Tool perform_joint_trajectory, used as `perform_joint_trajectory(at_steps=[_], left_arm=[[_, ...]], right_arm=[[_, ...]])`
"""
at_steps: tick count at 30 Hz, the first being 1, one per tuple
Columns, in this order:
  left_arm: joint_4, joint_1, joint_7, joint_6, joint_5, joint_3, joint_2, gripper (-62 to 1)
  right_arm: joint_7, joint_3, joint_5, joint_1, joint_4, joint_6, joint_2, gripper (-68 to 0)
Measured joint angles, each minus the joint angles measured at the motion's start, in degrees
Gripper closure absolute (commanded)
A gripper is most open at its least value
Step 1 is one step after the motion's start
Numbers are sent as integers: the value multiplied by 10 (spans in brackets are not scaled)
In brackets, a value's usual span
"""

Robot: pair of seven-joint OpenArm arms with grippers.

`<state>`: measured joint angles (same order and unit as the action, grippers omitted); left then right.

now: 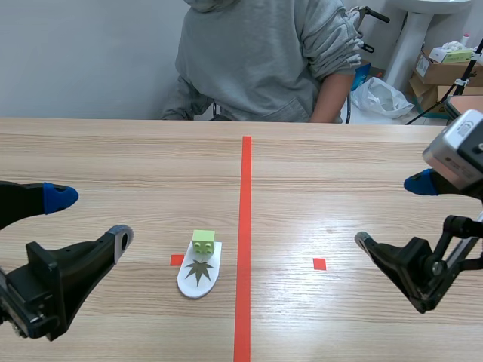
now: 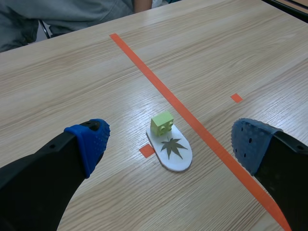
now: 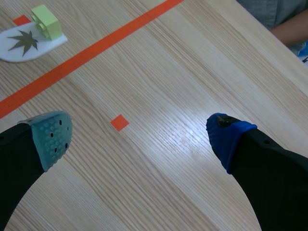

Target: Do the leaf sorting experiment

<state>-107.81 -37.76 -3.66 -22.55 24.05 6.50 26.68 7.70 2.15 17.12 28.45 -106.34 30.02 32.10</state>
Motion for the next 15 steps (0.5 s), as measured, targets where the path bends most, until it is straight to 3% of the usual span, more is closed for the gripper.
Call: perform_joint_trajectory(at_steps=[4, 15], left_arm=[[0, 0, 0, 0, 0, 0, 0, -542], [0, 0, -7, 0, 0, 0, 0, -542]], right_arm=[[28, 0, -2, 0, 0, 0, 0, -569], [43, 0, -2, 0, 1, 0, 0, -569]])
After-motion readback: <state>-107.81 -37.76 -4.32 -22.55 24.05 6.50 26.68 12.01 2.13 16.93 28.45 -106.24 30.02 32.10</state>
